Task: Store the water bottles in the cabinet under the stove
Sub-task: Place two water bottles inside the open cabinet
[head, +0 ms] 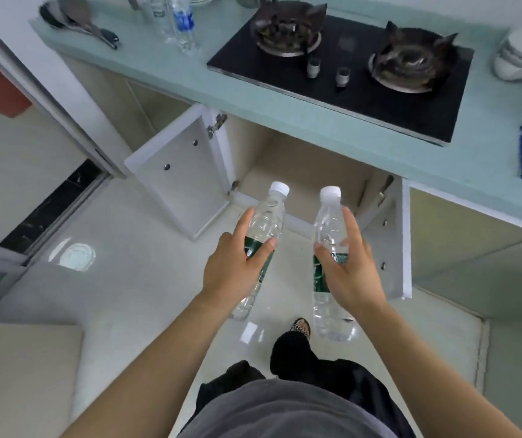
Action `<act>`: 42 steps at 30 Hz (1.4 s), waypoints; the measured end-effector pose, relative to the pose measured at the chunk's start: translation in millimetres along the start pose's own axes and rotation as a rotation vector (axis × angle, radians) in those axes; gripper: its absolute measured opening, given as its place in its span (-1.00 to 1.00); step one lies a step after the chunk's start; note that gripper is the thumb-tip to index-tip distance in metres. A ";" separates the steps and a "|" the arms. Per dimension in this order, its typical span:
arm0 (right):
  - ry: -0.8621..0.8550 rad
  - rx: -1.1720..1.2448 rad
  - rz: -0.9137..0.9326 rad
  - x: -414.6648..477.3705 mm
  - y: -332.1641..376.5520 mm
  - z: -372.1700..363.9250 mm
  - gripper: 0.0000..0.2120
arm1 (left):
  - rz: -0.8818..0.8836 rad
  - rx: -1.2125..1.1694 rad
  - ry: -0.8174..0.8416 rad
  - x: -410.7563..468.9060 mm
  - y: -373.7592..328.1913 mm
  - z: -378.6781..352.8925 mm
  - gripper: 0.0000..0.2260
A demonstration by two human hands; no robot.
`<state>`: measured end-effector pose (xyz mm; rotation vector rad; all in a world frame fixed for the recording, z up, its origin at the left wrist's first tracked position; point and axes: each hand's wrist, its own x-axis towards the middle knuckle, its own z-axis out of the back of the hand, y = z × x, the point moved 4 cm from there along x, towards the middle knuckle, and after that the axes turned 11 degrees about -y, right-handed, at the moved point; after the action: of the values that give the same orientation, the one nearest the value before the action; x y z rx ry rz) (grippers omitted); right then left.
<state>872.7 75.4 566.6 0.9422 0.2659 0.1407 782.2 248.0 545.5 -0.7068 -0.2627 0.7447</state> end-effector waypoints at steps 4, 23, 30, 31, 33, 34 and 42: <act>0.020 0.012 0.060 60.8 25.8 -10.2 -0.37 | 0.012 -0.003 -0.072 55.6 -10.0 5.4 -0.47; -0.001 -0.147 -0.130 212.4 104.9 -175.8 -0.37 | -0.050 0.086 0.194 325.7 79.9 16.9 -0.42; 0.068 -0.156 -0.188 270.0 51.7 -237.4 -0.36 | -0.009 0.148 0.263 379.3 123.4 -42.3 -0.43; 0.088 -0.168 -0.192 279.6 37.1 -246.0 -0.36 | 0.002 0.149 0.269 384.0 130.9 -57.0 -0.43; 0.112 -0.200 -0.165 303.1 6.2 -264.4 -0.36 | 0.004 0.149 0.268 395.8 148.1 -92.4 -0.44; 0.117 -0.215 -0.152 315.2 -10.8 -273.3 -0.35 | -0.002 0.149 0.269 402.2 158.3 -112.3 -0.44; 0.040 -0.259 -0.062 420.9 -172.8 -364.5 -0.34 | -0.072 0.079 0.277 466.7 255.4 -299.9 -0.42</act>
<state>1172.5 357.2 153.6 0.6739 0.3058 0.1335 1118.2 558.6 141.0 -0.7124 -0.0055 0.5777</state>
